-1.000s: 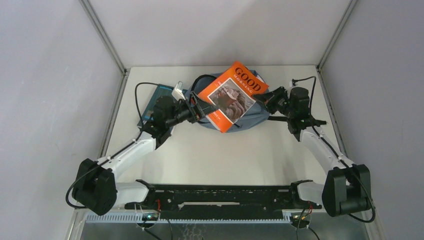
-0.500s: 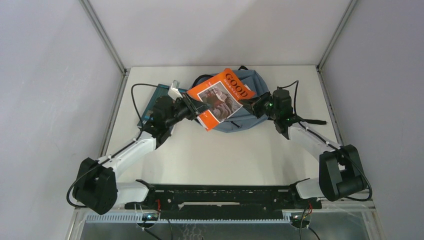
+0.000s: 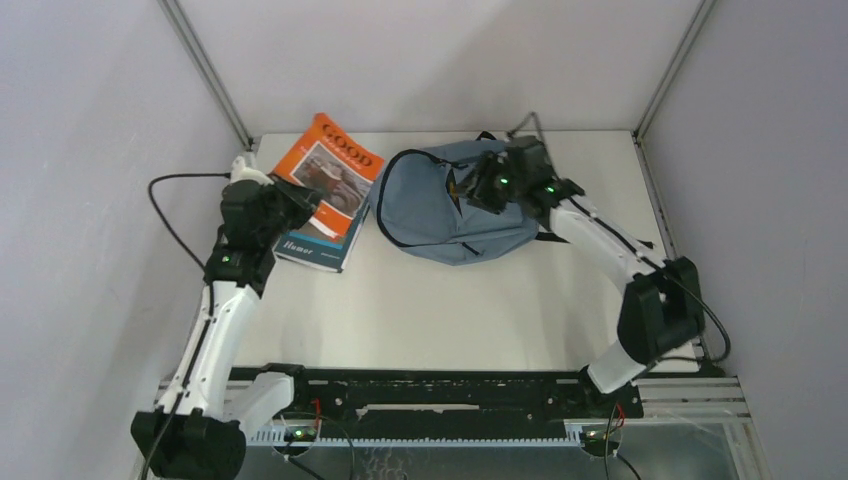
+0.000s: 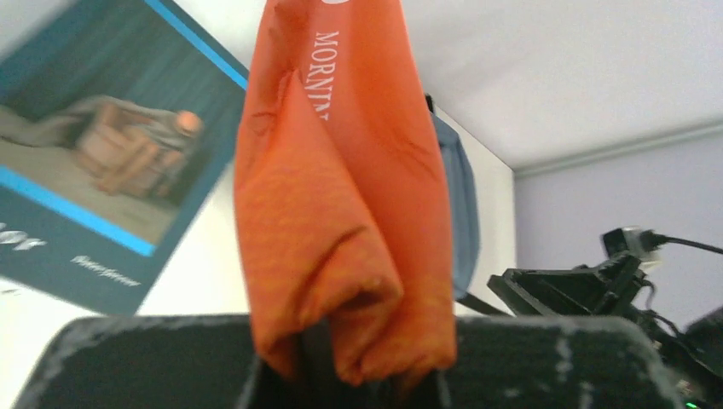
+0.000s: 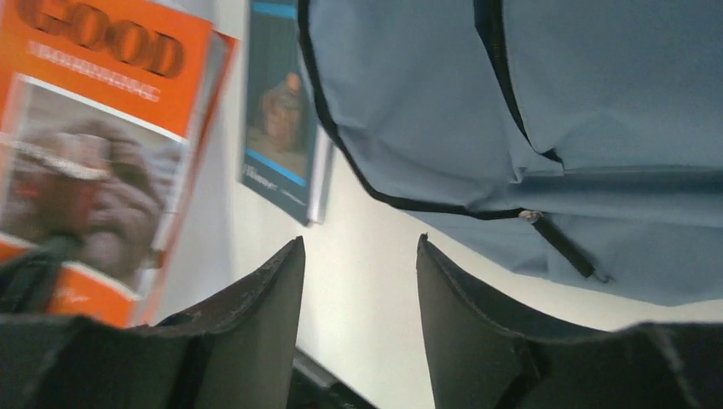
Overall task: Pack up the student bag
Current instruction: Adjust the student bag at the center of the board.
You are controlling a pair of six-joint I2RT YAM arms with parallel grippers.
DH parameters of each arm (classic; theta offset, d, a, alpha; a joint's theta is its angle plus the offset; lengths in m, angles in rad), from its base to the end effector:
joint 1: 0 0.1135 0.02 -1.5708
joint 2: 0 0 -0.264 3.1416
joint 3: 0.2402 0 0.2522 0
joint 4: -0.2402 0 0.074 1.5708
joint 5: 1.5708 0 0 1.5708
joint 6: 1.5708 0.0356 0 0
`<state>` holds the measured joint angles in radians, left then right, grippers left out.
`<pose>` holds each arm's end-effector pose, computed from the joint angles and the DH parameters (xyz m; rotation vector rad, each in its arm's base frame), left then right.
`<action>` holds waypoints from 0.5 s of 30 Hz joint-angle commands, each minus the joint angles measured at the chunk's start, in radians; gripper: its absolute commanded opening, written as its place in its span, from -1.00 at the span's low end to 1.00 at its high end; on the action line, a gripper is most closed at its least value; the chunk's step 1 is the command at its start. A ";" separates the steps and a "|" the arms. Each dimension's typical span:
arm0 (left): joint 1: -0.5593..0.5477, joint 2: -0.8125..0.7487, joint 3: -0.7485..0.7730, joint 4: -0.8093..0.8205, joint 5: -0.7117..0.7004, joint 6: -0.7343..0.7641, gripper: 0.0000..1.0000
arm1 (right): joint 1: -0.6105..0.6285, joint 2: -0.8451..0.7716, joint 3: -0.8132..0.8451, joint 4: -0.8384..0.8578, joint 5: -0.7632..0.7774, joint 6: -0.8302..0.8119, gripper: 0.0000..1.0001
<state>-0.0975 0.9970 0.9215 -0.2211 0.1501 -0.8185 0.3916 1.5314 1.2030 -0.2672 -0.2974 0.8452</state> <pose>0.2283 -0.0277 0.3447 -0.5815 1.8476 -0.7632 0.3198 0.1433 0.2945 0.3417 2.2994 0.9953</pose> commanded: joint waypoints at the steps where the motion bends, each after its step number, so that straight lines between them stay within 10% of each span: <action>1: 0.052 -0.064 0.106 -0.180 -0.127 0.121 -1.00 | 0.158 0.154 0.258 -0.308 0.278 -0.339 0.20; 6: 0.071 -0.082 0.093 -0.211 -0.143 0.143 -1.00 | 0.247 0.331 0.465 -0.402 0.434 -0.483 0.18; 15: 0.071 -0.077 0.041 -0.181 -0.085 0.103 -1.00 | 0.301 0.572 0.598 -0.380 0.186 -0.621 0.17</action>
<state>-0.0322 0.9310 0.9680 -0.4667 0.0341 -0.7155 0.6907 2.0331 1.7557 -0.6495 -0.0196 0.3119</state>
